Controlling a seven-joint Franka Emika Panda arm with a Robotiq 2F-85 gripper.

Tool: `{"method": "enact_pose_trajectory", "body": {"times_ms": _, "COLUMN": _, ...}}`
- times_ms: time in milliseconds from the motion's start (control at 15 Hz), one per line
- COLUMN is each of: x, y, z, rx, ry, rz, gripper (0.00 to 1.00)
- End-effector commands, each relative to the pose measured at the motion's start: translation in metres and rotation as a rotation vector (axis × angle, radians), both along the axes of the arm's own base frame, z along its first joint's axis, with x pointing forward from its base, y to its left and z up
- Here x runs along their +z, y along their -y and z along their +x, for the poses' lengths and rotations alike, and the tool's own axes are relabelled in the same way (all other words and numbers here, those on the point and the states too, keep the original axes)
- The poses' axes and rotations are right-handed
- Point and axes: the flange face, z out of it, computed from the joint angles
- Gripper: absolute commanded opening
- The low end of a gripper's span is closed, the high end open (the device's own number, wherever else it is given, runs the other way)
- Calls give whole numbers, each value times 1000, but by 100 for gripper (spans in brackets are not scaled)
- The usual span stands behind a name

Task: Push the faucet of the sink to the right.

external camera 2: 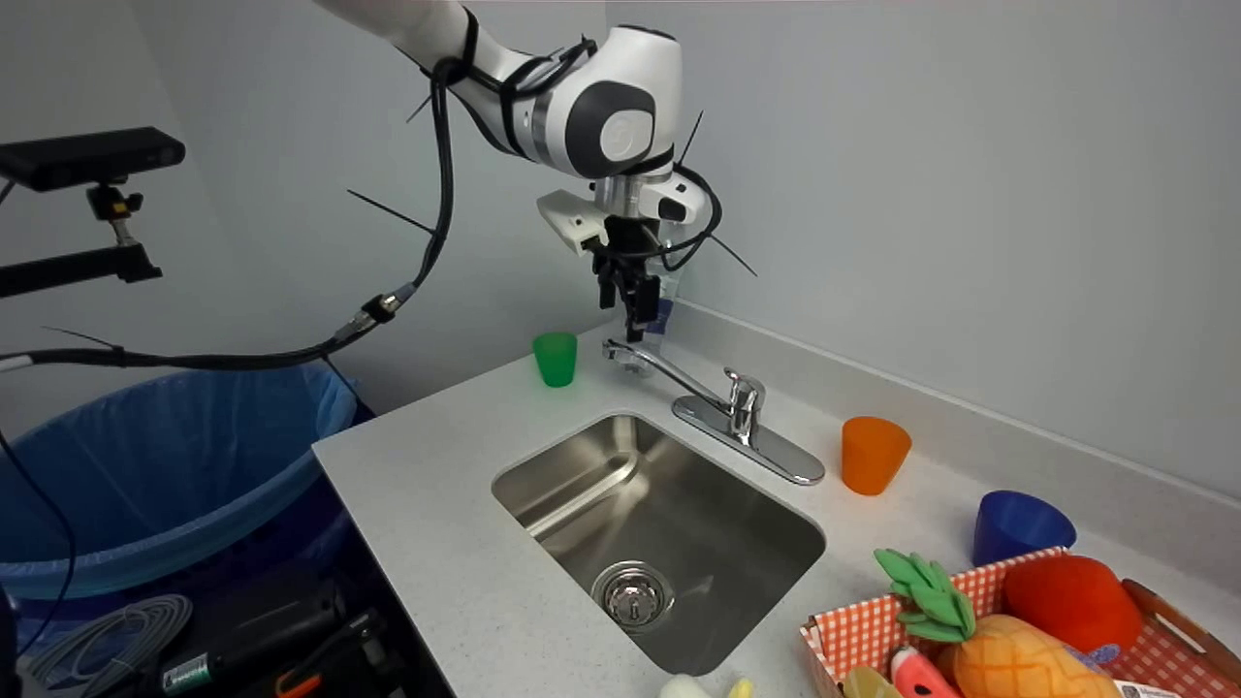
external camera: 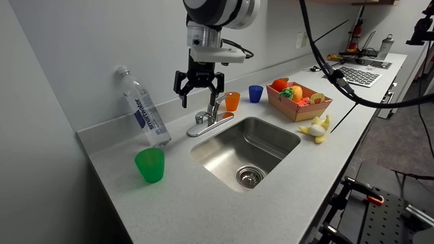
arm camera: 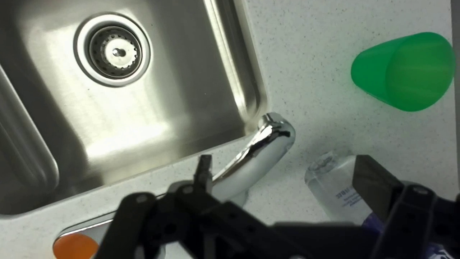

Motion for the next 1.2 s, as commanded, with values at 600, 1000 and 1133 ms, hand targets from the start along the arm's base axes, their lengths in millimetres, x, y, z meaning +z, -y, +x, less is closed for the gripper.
{"method": "enact_pose_trajectory", "body": {"times_ms": 600, "x": -17, "y": -30, "z": 43, "rx": -137, "ry": 19, "rz": 40, "gripper": 75}}
{"method": "enact_pose_trajectory", "body": {"times_ms": 1000, "x": -18, "y": -19, "z": 36, "rx": -125, "ry": -29, "rz": 22, "gripper": 34}}
{"method": "enact_pose_trajectory", "body": {"times_ms": 1133, "x": -17, "y": -16, "z": 31, "rx": -112, "ry": -59, "rz": 10, "gripper": 18}}
